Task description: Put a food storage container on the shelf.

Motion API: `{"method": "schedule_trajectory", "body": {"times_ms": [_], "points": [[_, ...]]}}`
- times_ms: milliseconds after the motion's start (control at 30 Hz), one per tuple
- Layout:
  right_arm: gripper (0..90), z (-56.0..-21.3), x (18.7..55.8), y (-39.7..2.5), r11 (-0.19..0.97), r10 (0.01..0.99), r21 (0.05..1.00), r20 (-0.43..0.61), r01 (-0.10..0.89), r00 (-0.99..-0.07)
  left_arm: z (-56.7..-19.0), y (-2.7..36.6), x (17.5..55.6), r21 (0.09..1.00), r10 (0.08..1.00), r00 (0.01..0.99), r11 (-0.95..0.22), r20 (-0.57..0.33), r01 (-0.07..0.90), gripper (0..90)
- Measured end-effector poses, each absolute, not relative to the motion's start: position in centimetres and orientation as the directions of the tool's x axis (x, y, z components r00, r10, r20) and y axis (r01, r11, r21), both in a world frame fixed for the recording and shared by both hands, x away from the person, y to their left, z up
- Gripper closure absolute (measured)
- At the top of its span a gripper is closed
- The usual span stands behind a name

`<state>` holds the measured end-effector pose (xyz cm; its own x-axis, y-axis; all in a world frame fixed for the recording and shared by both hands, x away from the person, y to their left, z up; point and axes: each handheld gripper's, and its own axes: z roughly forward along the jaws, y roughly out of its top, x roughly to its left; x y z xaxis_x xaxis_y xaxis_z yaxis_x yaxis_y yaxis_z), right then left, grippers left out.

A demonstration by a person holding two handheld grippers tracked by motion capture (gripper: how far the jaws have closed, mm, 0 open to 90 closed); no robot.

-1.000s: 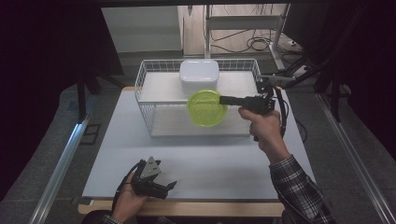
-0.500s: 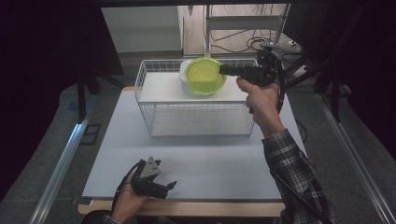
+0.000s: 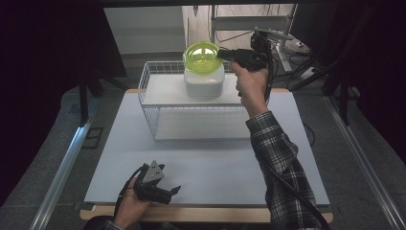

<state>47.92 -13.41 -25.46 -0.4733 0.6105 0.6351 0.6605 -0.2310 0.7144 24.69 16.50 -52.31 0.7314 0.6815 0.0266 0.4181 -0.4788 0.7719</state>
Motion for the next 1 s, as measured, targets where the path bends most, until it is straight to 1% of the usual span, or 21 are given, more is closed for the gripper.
{"method": "schedule_trajectory", "body": {"times_ms": [133, 367, 433, 467, 500, 567, 700, 733, 767, 833, 867, 900, 933, 967, 1000], "points": [[81.5, -25.7, 48.5, -13.0, -0.239, 0.630, 0.705, 0.636, 0.668, -0.446, -52.3, 16.5, 24.7, 0.773, 0.680, 0.733, -0.478, 0.026, 0.417, 5.5], [80.0, -25.9, 48.8, -12.6, -0.243, 0.645, 0.705, 0.630, 0.666, -0.432, -52.3, 16.5, 24.7, 0.772, 0.678, 0.734, -0.480, 0.025, 0.417, 5.4], [78.5, -25.8, 48.9, -12.5, -0.239, 0.662, 0.708, 0.620, 0.665, -0.422, -52.3, 16.4, 24.7, 0.772, 0.677, 0.735, -0.481, 0.027, 0.416, 5.5], [76.0, -25.9, 49.0, -12.4, -0.231, 0.672, 0.713, 0.609, 0.662, -0.421, -52.3, 16.4, 24.7, 0.771, 0.677, 0.736, -0.483, 0.028, 0.415, 5.5], [76.0, -25.9, 49.0, -12.4, -0.231, 0.672, 0.713, 0.609, 0.662, -0.421, -52.3, 16.4, 24.7, 0.771, 0.676, 0.736, -0.484, 0.028, 0.415, 5.5], [72.4, -26.0, 49.3, -12.3, -0.230, 0.680, 0.711, 0.606, 0.664, -0.413, -52.3, 16.4, 24.7, 0.770, 0.676, 0.737, -0.484, 0.028, 0.415, 5.4], [71.5, -26.2, 49.6, -12.4, -0.232, 0.674, 0.706, 0.613, 0.669, -0.413, -52.4, 16.4, 24.7, 0.769, 0.675, 0.737, -0.486, 0.028, 0.415, 5.4], [67.4, -26.2, 49.7, -12.4, -0.229, 0.677, 0.706, 0.610, 0.670, -0.412, -52.4, 16.4, 24.7, 0.769, 0.674, 0.738, -0.486, 0.028, 0.415, 5.4], [67.4, -26.2, 49.7, -12.4, -0.229, 0.677, 0.706, 0.610, 0.670, -0.412, -52.4, 16.4, 24.7, 0.769, 0.674, 0.738, -0.486, 0.028, 0.415, 5.4], [59.7, -26.2, 49.7, -12.4, -0.205, 0.690, 0.717, 0.588, 0.666, -0.421, -52.4, 16.4, 24.7, 0.769, 0.673, 0.739, -0.487, 0.028, 0.415, 5.4], [59.7, -26.2, 49.7, -12.4, -0.205, 0.690, 0.717, 0.588, 0.666, -0.421, -52.4, 16.4, 24.7, 0.769, 0.673, 0.739, -0.487, 0.028, 0.415, 5.4], [56.9, -26.2, 49.8, -12.4, -0.202, 0.689, 0.720, 0.586, 0.664, -0.427, -52.4, 16.4, 24.7, 0.768, 0.673, 0.739, -0.488, 0.029, 0.414, 5.4], [49.1, -26.4, 49.8, -12.4, -0.183, 0.684, 0.729, 0.577, 0.660, -0.447, -52.4, 16.4, 24.7, 0.769, 0.673, 0.739, -0.488, 0.029, 0.414, 5.4], [49.1, -26.4, 49.8, -12.4, -0.183, 0.684, 0.729, 0.577, 0.660, -0.447, -52.4, 16.4, 24.7, 0.769, 0.673, 0.739, -0.487, 0.029, 0.414, 5.4], [42.7, -26.4, 49.8, -12.4, -0.171, 0.671, 0.733, 0.576, 0.659, -0.467, -52.4, 16.4, 24.7, 0.768, 0.673, 0.739, -0.488, 0.029, 0.415, 5.4]]}}
